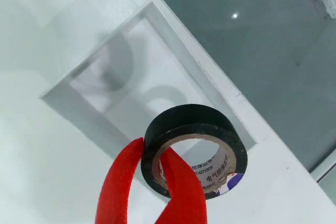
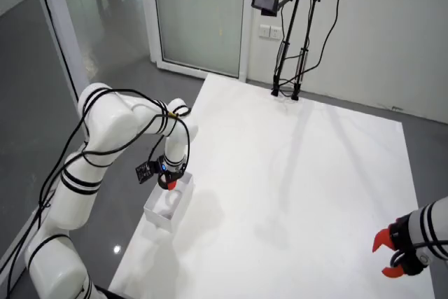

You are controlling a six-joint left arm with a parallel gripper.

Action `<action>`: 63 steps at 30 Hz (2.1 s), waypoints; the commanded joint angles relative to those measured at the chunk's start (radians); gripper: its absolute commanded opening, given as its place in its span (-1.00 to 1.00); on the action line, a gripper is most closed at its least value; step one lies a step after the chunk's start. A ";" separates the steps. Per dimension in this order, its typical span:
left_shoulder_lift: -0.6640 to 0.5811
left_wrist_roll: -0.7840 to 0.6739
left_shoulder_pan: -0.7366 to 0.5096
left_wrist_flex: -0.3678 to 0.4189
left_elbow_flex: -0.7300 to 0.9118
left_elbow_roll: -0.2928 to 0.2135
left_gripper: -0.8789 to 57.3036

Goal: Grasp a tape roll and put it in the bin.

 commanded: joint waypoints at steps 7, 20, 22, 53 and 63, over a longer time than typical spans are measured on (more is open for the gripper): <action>0.057 -0.042 -0.012 -0.101 0.009 0.059 -0.99; 0.063 -0.042 -0.047 -0.106 0.009 0.054 -0.54; 0.065 -0.042 -0.047 -0.106 0.009 0.054 -0.49; -0.423 -0.039 -0.326 0.152 0.001 0.142 -0.99; -0.366 -0.038 -0.524 0.156 -0.100 0.132 -0.98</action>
